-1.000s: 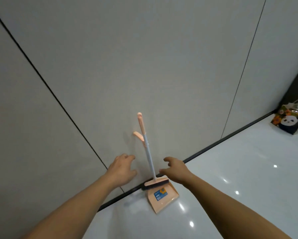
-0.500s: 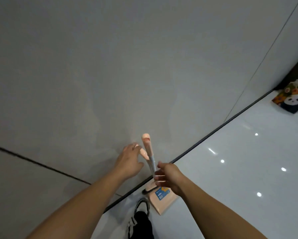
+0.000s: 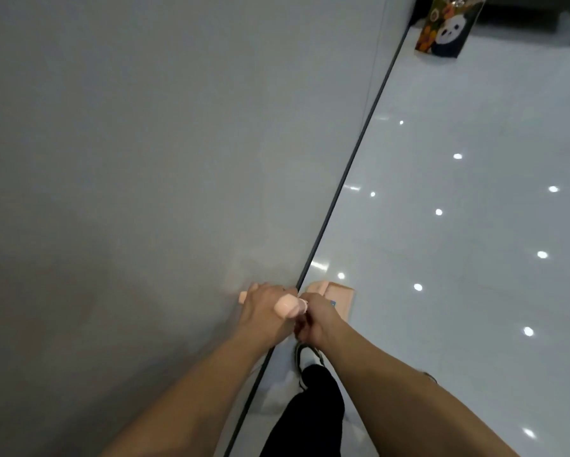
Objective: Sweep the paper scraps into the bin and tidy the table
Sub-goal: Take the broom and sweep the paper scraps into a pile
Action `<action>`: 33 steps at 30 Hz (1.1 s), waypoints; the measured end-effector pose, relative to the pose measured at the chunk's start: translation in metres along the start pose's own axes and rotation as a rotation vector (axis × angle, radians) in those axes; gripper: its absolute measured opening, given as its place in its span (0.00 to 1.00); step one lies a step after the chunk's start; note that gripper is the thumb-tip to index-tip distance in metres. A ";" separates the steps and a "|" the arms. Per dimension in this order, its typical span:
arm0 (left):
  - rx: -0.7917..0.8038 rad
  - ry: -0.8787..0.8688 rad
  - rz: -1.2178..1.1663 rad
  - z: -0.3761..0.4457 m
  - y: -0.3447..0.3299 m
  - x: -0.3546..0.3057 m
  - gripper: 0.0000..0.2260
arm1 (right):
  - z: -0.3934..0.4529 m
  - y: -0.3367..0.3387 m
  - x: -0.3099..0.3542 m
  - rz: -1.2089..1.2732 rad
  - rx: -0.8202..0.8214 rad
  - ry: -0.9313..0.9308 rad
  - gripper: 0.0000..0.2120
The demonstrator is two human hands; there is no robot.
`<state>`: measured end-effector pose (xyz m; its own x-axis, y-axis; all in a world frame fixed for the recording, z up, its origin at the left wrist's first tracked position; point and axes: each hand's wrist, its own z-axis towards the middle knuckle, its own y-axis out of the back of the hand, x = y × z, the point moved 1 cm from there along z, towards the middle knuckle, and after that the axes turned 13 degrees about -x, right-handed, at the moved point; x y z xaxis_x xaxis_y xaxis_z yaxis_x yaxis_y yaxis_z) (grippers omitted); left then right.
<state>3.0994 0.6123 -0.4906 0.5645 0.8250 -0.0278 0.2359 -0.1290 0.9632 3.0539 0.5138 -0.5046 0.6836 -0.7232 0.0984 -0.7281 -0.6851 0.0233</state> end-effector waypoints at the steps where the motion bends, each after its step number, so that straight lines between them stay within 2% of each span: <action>1: -0.004 -0.017 0.002 0.004 -0.001 -0.001 0.08 | 0.002 0.002 0.001 0.031 -0.027 0.003 0.12; 6: -0.040 -0.144 0.052 0.014 0.003 -0.012 0.12 | 0.004 0.020 0.012 0.144 -0.067 0.029 0.07; 8: -0.062 -0.136 0.065 0.016 0.010 -0.004 0.13 | 0.004 0.041 0.015 0.260 -0.101 0.025 0.09; 10: -0.062 -0.094 0.053 0.016 0.015 0.003 0.16 | 0.006 0.072 0.018 0.324 -0.133 0.070 0.12; 12: -0.042 -0.076 0.018 0.018 0.023 -0.006 0.19 | 0.007 0.114 0.020 0.303 -0.182 0.128 0.11; 16: -0.022 -0.189 0.095 0.028 0.041 -0.056 0.31 | 0.011 0.180 0.022 0.308 -0.187 0.096 0.05; 18: -0.079 -0.275 0.146 0.033 0.052 -0.091 0.29 | 0.011 0.209 0.027 0.317 -0.173 0.084 0.06; 21: -0.123 -0.410 0.086 0.037 0.065 -0.163 0.28 | 0.006 0.259 0.028 0.314 -0.170 0.095 0.04; 24: -0.078 -0.564 0.000 0.033 0.073 -0.251 0.29 | -0.001 0.321 0.024 0.447 -0.120 0.114 0.07; 27: -0.035 -0.676 -0.052 0.025 0.076 -0.341 0.27 | -0.010 0.395 0.016 0.634 -0.075 0.132 0.06; 31: 0.035 -0.800 -0.039 0.013 0.068 -0.458 0.26 | -0.020 0.503 -0.005 0.810 -0.011 0.171 0.03; 33: 0.060 -0.862 -0.035 0.006 0.063 -0.512 0.26 | -0.024 0.555 -0.019 0.847 -0.033 0.210 0.06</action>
<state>2.8298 0.1784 -0.4171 0.9535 0.1265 -0.2737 0.2920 -0.1607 0.9428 2.6359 0.1493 -0.4698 -0.1098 -0.9546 0.2769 -0.9903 0.0812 -0.1127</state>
